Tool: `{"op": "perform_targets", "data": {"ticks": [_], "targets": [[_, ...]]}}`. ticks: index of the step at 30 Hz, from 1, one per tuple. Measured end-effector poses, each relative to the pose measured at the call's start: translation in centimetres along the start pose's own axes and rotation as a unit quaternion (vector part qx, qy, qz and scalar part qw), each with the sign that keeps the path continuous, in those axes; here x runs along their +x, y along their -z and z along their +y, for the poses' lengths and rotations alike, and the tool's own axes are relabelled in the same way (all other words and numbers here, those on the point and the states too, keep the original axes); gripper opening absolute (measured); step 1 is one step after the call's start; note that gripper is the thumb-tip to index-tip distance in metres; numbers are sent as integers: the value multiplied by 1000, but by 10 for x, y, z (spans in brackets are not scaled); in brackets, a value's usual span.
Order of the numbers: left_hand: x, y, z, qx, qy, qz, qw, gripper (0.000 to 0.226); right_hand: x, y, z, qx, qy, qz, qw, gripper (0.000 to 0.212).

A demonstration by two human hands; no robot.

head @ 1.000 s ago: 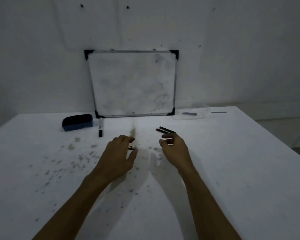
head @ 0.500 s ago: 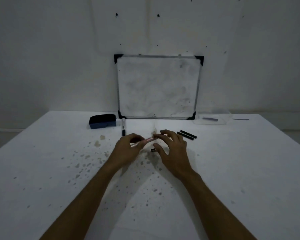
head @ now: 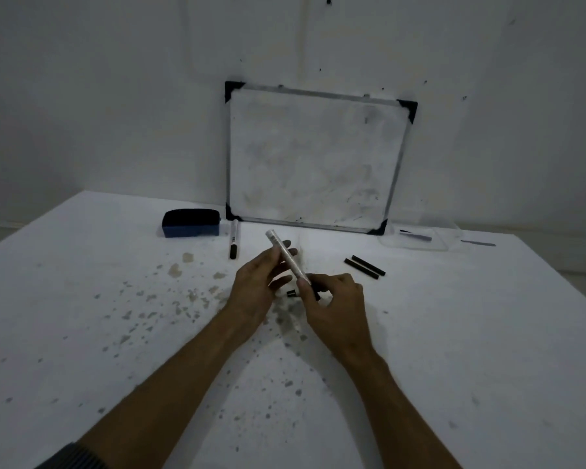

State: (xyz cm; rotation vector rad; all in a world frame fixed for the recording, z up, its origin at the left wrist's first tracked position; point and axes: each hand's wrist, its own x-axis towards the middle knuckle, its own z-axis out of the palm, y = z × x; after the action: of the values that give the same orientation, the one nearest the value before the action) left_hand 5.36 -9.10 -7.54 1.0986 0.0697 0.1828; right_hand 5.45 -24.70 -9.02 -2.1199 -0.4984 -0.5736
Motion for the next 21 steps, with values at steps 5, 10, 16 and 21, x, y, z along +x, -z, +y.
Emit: {"op": "perform_targets", "data": {"ticks": [5,10,16,21], "targets": [[-1,0,-7,37,-9,-14,999,36,9,16,12,1,-24,-67,997,37],[-4,-4,-13,171,-19,-53,984,27,27,45,49,-115,-149,77,979,18],[-4,-4,-6,221,-24,-64,973,24,56,48,71,-218,-178,1,959,28],[-2,-3,-4,186,-14,-64,980,22,64,32,77,-279,-145,-4,949,26]]}}
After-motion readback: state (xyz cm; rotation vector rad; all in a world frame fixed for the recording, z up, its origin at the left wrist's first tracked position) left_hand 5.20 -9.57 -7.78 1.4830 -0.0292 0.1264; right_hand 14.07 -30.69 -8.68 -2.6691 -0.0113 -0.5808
